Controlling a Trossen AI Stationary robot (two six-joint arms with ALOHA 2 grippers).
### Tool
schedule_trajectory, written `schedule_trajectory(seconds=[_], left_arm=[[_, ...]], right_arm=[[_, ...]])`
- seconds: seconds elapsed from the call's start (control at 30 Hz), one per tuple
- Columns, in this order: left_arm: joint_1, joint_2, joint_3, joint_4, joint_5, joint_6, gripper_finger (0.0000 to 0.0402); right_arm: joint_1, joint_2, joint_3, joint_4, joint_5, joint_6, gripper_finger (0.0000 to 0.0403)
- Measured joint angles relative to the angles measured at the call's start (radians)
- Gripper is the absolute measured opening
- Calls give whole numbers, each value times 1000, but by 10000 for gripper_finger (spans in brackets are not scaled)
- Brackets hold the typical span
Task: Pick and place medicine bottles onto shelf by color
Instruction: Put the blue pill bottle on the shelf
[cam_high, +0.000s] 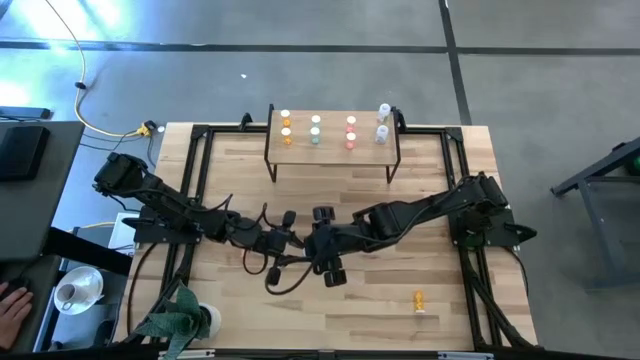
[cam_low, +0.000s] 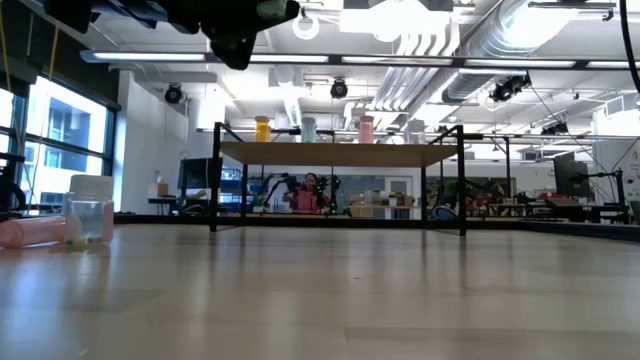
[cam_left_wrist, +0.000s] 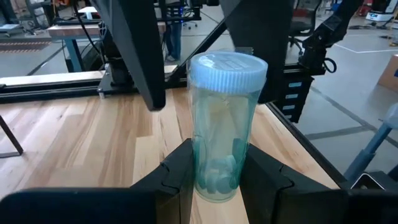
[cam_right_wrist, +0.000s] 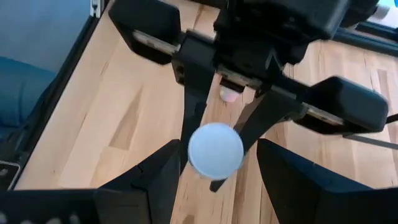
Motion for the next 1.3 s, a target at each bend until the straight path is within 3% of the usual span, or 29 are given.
schedule_trajectory(seconds=[0.17, 0.5, 0.73, 1.13, 1.3], left_arm=[[21, 0, 0, -2, 1, 0, 90], [44, 0, 0, -4, 7, 0, 90], [44, 0, 0, -7, -32, 15, 95], [44, -22, 0, -1, -147, 78, 207], [45, -95, 2, -78, -200, 109, 229]], right_arm=[[0, 0, 0, 2, -12, 0, 193], [-16, -1, 0, -15, -8, 5, 110], [-28, -2, 0, -30, -12, -4, 101], [-44, -16, 0, -48, 3, -62, 103], [-68, -57, -1, -63, 10, -79, 103]])
